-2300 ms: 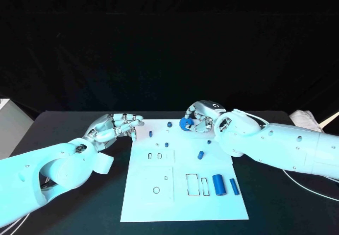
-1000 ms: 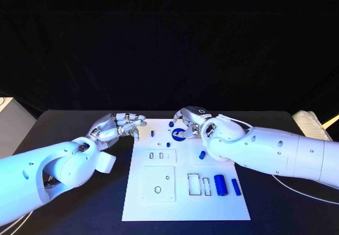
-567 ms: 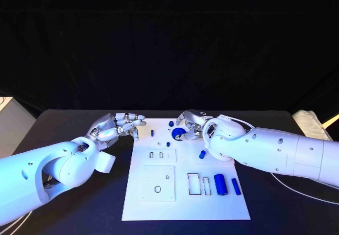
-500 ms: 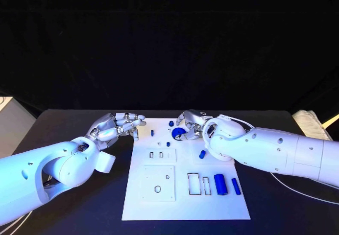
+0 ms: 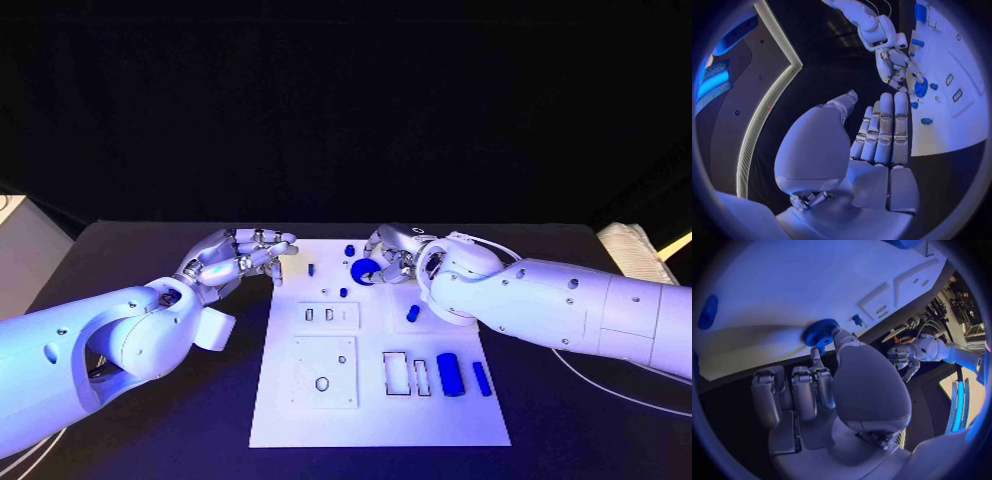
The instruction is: Assemble the parts on the task board
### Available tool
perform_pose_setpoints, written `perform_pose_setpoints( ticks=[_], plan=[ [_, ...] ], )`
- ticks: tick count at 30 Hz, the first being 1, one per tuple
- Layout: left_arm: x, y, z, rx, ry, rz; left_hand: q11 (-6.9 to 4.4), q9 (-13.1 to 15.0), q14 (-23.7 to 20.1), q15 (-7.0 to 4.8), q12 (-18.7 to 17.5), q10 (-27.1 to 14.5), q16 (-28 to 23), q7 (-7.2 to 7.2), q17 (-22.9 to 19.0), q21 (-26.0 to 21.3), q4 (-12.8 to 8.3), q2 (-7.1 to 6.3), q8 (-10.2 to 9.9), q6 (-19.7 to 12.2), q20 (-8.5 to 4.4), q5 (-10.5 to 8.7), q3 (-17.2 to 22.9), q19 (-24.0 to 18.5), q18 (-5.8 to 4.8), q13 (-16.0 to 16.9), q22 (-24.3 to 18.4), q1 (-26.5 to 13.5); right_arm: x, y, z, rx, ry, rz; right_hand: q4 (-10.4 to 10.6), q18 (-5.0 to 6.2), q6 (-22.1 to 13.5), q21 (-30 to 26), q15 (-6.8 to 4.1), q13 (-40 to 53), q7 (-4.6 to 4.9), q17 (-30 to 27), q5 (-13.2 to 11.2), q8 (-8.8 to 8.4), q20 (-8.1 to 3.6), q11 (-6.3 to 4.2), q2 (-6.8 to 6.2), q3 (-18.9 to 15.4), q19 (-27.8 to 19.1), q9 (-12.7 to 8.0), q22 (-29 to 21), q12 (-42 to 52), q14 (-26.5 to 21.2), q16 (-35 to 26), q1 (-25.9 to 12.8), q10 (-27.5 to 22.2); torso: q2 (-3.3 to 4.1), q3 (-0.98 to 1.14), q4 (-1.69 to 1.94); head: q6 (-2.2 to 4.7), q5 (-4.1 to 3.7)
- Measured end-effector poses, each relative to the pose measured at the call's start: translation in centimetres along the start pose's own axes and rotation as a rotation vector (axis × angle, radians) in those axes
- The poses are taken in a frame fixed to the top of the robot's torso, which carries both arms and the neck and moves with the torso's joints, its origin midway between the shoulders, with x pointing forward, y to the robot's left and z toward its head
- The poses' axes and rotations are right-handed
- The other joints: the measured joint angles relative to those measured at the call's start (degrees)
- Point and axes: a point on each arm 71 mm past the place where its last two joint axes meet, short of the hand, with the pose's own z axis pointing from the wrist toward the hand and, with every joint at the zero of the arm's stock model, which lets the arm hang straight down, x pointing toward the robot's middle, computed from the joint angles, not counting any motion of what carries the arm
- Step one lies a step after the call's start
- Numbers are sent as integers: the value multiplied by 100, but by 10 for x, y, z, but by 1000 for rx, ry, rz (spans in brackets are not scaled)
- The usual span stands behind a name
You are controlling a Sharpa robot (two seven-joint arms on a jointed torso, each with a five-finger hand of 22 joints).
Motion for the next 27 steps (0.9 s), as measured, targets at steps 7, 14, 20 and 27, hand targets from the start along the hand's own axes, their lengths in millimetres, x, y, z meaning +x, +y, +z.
perform_pose_setpoints(
  ticks=[7, 14, 20, 27],
  plan=[
    [0, 0, 0, -1, -1, 0, 0, 1, 0, 0, 0, 0, 0, 0, 0, 0, 0, 0, 0, 0, 0, 0, 0, 0, 0, 0, 0, 0, 0, -2, 0, 5, 8, 2, 4, 0, 0, 0, 0, 0, -1, -1, 24, -1, 0, 0, 0, 27, 0, -3, -1, 0, 0, 0, 0, 0, -2, 1, -2, -14, -3],
    [0, 0, 0, -1, 0, 0, 0, 0, 0, 0, 0, 0, 0, 0, 0, 0, 0, 0, 0, 0, 0, 0, 0, 0, 0, 0, -1, 0, 0, -1, 2, 4, 16, 1, -10, 1, -1, 0, 0, -1, -1, -1, 24, -1, 0, -1, 0, 42, 0, 4, -1, 0, 0, 0, 0, 0, -1, 1, -2, -37, -9],
    [0, 0, 0, -2, 0, 0, 0, 0, 0, 0, 0, 0, 0, 0, 1, 0, 0, 0, 0, 0, 0, 0, 0, 0, 0, 0, -1, 0, 2, 1, 2, 0, 17, 1, -49, 1, 46, 0, 0, -1, -5, -1, -20, -1, 0, -1, 51, 183, 0, 2, -1, 13, 0, 0, 54, 0, 2, 1, 7, -59, -10],
    [-1, 0, 0, -3, -2, 1, 0, -1, 0, 0, 0, 0, 0, 0, 1, 0, 0, 0, 0, 0, 0, 0, 0, 0, 0, 0, -1, 0, 2, 2, 2, -16, 0, -12, -232, 1, 286, 0, -44, -1, -40, -2, -101, 113, -46, -44, 52, 784, 0, 1, -2, 34, 0, 0, 266, 1, -2, -2, 3, -85, 8]
  ],
)
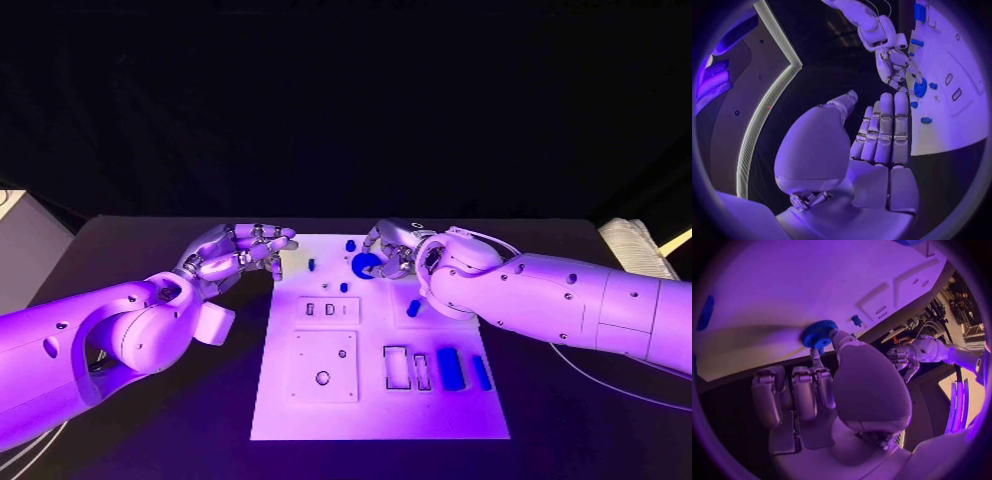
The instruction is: Assemble the parts on the task board
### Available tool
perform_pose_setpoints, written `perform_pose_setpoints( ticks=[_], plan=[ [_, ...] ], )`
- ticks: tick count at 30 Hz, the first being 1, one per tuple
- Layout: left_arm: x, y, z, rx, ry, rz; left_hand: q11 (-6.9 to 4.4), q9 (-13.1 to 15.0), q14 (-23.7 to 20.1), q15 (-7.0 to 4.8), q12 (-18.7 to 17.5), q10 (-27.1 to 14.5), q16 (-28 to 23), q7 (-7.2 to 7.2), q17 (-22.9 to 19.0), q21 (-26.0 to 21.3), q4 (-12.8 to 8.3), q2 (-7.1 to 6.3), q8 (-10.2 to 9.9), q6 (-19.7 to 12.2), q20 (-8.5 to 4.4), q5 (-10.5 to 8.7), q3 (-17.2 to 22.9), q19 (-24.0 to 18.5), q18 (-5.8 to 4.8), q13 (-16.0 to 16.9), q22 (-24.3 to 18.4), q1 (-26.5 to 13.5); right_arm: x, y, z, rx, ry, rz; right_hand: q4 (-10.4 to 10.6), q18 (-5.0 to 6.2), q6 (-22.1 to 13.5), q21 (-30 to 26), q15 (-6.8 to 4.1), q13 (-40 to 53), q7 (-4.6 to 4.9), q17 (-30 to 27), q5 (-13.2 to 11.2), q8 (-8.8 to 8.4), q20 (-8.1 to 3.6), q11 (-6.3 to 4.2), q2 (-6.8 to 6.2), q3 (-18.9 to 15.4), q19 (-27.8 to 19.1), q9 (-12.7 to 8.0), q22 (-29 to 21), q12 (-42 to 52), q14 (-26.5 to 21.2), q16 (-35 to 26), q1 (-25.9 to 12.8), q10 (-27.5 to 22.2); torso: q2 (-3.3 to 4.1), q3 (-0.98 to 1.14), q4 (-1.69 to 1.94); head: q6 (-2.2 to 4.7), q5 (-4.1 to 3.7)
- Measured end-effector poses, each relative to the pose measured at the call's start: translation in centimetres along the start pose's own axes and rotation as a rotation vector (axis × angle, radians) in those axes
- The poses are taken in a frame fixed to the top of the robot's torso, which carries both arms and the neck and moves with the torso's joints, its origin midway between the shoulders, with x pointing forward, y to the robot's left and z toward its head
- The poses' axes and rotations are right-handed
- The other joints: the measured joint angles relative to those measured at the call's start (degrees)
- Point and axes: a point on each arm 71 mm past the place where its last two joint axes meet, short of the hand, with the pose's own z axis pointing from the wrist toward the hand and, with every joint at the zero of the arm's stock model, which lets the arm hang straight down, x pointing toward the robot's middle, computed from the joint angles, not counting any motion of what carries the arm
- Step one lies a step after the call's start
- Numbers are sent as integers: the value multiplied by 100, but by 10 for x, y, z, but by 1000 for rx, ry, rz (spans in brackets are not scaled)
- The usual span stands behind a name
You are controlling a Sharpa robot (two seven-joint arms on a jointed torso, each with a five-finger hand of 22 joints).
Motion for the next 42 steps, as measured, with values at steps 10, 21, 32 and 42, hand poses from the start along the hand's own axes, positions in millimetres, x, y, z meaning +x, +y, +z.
perform_pose_setpoints(
  ticks=[10, 21, 32, 42],
  plan=[
    [0, 0, 0, -1, 0, 0, 0, 2, 0, 0, 0, 0, -22, 0, -5, 0, 0, 0, 0, 0, 21, 0, 0, -21, 0, 0, 0, 0, 0, 0, -2, -17, -40, -41, -16, 0, 65, 0, -39, 0, -40, 0, -1, 2, -13, 0, -56, 159, -14, -9, 0, 0, 1, 0, -56, 0, -8, 1, 0, 3, 0],
    [0, 0, 0, -3, 1, 0, 0, 5, 0, 0, 0, 0, -22, 0, -6, 0, 0, 0, 0, 0, 21, 0, 0, -21, 0, 0, -1, 0, 0, 1, -4, -27, -65, -63, -24, 0, 171, 0, -60, 0, -84, -1, -2, 37, -38, -40, -132, 325, 0, -17, -1, 28, -20, 0, -132, 0, -8, -1, -3, 9, 1],
    [0, 1, 0, -4, 2, -1, 0, 4, 0, 0, 0, 0, -22, 0, -6, 0, 0, 0, 0, 0, 21, 0, 0, -21, 0, 0, -1, 0, -1, 20, -10, -78, -91, -50, -32, 0, 197, 0, -81, 1, -73, -1, 15, 44, -59, -58, -167, 381, -21, -15, -2, 28, 1, 0, -170, -17, -8, -3, 3, 8, 12],
    [0, 1, 1, -5, 3, -1, 0, 4, 0, 0, 0, 0, -22, 0, -5, 0, 0, 0, 0, 0, 21, 0, 0, -21, -1, 0, -1, 0, -2, 34, -8, -113, -116, -49, -48, 0, 197, 0, -80, 4, -73, -1, 16, 44, -80, -57, -173, 397, 0, -3, 3, 28, 1, 0, -223, -17, -7, -9, 4, 14, 12]
  ],
)
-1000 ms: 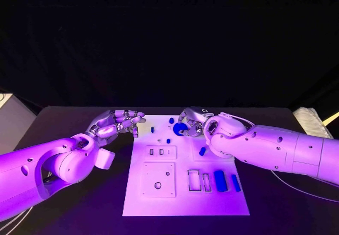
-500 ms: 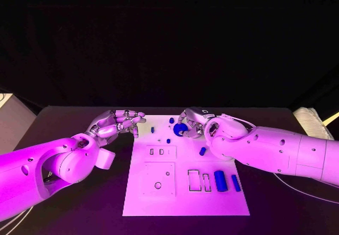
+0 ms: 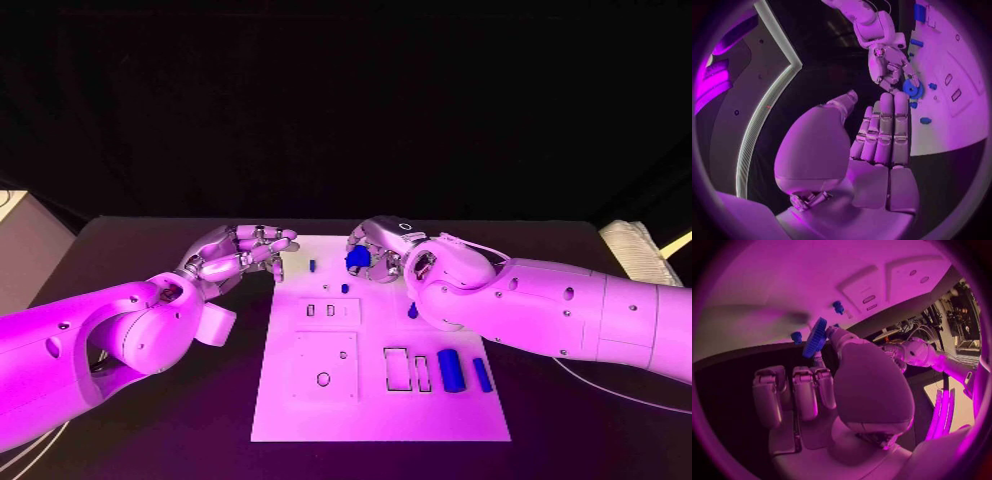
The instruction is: Assemble the parts on the task board
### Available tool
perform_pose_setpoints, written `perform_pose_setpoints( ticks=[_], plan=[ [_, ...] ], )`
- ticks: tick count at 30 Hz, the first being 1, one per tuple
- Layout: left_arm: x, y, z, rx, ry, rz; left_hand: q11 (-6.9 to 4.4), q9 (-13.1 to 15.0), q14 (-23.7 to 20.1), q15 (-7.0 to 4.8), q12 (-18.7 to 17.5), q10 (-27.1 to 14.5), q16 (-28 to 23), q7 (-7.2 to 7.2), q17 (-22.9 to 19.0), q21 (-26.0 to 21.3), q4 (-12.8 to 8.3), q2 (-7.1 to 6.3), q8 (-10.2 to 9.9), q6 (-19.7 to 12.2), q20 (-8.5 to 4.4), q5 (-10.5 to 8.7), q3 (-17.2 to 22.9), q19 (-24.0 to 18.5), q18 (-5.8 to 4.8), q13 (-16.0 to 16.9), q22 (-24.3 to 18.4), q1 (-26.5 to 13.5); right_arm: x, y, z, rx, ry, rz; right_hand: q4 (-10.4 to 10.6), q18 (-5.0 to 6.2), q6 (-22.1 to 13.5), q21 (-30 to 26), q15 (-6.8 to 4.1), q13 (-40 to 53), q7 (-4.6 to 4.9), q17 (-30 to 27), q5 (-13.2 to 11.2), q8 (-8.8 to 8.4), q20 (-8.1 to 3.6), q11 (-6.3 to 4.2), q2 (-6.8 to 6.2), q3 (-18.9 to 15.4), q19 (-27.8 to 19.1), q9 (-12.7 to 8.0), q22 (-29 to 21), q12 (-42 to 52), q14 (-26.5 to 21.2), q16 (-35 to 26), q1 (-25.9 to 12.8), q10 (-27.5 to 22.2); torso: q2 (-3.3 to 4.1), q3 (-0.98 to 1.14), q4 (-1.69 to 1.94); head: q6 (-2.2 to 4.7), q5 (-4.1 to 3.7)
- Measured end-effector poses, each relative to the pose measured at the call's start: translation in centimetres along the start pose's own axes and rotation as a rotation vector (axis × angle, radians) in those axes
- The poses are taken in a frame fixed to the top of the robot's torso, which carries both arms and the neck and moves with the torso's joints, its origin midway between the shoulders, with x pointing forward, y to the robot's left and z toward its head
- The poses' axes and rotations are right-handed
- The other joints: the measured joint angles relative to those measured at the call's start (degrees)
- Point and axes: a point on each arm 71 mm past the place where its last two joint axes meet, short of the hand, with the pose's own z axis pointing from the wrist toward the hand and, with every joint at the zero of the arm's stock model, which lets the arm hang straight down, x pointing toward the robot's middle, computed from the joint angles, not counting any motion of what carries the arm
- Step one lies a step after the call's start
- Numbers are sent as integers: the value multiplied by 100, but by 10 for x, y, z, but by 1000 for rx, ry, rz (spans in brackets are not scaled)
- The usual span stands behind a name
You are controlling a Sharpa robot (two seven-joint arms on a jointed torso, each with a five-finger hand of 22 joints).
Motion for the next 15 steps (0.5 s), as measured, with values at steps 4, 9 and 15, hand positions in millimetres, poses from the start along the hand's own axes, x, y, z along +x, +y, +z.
perform_pose_setpoints(
  ticks=[4, 9, 15],
  plan=[
    [0, 0, 0, 0, 0, 0, 0, 0, 0, 0, 0, 0, 0, 0, 0, 0, 0, 0, 0, 0, 0, 0, 0, 0, 1, 0, 0, 0, 0, 2, 1, -5, -9, -1, 0, 0, -1, 0, 0, 0, 0, 0, 0, -1, 0, -21, 0, 0, 0, 0, 0, 0, 0, 0, 0, 21, 1, -3, -2, 1, 13],
    [1, 0, 1, 0, 2, -1, 0, -1, 0, 0, 0, 0, 0, 0, 0, 0, 0, 0, 0, 0, 0, 0, 0, 0, 1, 0, 1, 0, 0, 5, 3, -10, -18, -2, 0, 0, -2, 0, 0, -1, 0, 0, -1, -2, 0, -21, 0, 0, 0, -3, -1, 0, 0, 0, 0, 21, 6, -2, -1, -2, 16],
    [0, 1, 2, -1, 2, -1, 0, -1, 0, 0, 0, 0, 0, 0, 0, 0, 0, 0, 0, 0, 0, 0, 0, 0, 1, 0, 5, 0, 0, 4, 5, -7, -21, -6, -16, 0, -3, 0, 0, -1, 1, 0, -2, -6, 0, -20, 0, 16, 0, -7, -1, 0, 0, 0, 0, 21, 5, 4, 0, -13, 22]
  ],
)
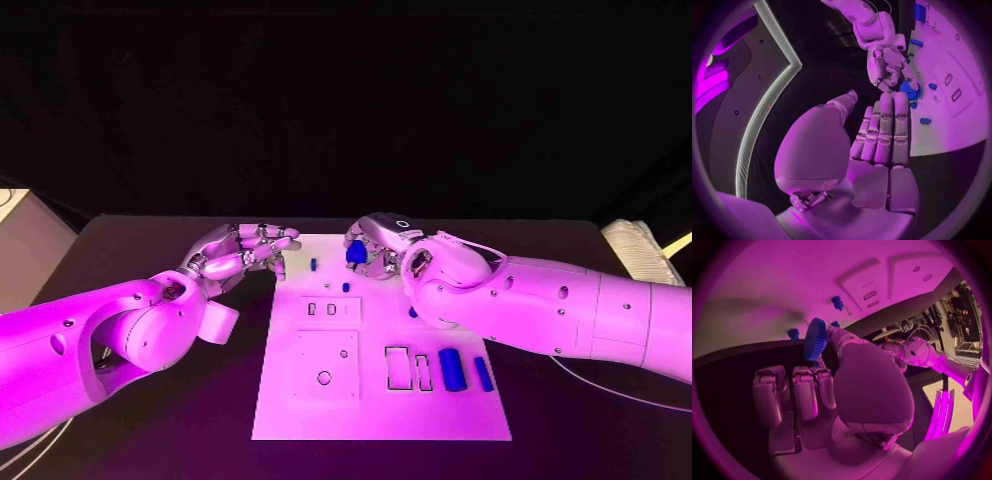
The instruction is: Assemble the parts on the task board
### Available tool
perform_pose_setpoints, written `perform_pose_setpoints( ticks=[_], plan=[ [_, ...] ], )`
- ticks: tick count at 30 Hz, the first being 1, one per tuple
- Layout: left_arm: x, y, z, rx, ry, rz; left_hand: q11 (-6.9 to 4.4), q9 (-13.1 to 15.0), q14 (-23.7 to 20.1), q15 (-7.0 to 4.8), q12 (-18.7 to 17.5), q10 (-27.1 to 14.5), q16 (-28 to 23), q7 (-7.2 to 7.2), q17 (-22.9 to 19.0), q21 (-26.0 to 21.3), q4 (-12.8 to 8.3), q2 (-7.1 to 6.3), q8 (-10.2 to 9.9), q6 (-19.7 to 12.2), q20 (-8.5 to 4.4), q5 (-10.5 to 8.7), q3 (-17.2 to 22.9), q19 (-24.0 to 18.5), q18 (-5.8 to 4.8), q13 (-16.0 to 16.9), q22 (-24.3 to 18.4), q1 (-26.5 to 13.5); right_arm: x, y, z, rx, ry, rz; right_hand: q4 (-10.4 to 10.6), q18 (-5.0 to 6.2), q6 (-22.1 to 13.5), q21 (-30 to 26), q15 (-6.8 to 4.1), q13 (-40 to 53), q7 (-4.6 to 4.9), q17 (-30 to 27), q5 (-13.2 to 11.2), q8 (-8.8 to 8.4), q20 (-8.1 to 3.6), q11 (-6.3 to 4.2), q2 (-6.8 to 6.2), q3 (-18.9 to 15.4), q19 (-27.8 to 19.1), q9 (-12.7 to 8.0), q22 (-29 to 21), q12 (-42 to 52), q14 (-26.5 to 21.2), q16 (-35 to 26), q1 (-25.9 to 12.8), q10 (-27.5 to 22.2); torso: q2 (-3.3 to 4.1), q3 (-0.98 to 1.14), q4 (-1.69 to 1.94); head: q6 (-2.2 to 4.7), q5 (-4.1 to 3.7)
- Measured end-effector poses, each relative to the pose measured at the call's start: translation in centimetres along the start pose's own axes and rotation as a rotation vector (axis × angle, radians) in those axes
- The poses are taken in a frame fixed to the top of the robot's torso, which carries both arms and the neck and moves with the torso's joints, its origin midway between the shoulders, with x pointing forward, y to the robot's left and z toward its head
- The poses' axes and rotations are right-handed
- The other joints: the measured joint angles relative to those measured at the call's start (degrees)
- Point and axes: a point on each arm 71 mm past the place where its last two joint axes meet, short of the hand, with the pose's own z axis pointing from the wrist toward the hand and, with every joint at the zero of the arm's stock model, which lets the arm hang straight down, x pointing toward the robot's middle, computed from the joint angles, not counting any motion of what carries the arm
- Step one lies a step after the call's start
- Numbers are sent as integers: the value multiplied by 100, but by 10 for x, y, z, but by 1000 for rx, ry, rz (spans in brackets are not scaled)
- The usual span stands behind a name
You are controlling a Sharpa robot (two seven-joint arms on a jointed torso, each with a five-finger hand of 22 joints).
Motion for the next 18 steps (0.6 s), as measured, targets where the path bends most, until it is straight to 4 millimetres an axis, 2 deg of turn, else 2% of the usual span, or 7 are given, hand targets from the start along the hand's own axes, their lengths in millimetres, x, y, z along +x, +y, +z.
perform_pose_setpoints(
  ticks=[6, 10, 18],
  plan=[
    [-1, 0, 0, -1, -2, 1, 0, 0, 0, 0, 0, 0, 0, 0, 0, 0, 0, 0, 0, 0, 0, 0, 0, 0, 0, 0, 0, 0, -1, -4, 0, 10, -1, -4, 15, 0, -1, 0, 0, 0, 0, 5, 0, -8, 0, 0, 0, 16, 0, -5, -1, 0, 0, 0, 0, 0, -5, 4, -13, -4, 13],
    [-1, 0, 0, -1, -3, 1, 0, -1, 0, 0, 0, 0, 0, 0, 0, 0, 0, 0, 0, 0, 0, 0, 0, 0, 0, 0, 0, 0, -1, -6, -1, 15, -1, -6, 10, 0, -1, 0, 0, -1, 0, 5, -1, -9, 0, 0, 0, 22, 0, -8, -1, 0, 0, 0, 0, 0, -5, 11, -11, -4, 10],
    [-2, 0, 0, -1, -3, 1, 0, -1, 0, 0, 0, 0, 0, 0, 0, 0, 0, 0, 0, 0, 0, 0, 0, 0, 0, 0, -1, 0, -2, -9, -3, 20, 0, -9, 10, 0, -2, 0, 1, -1, 0, 4, -1, -24, 0, 0, 0, 22, 0, -16, -2, 0, 0, 0, 0, 0, -7, 12, -10, 8, 4]
  ],
)
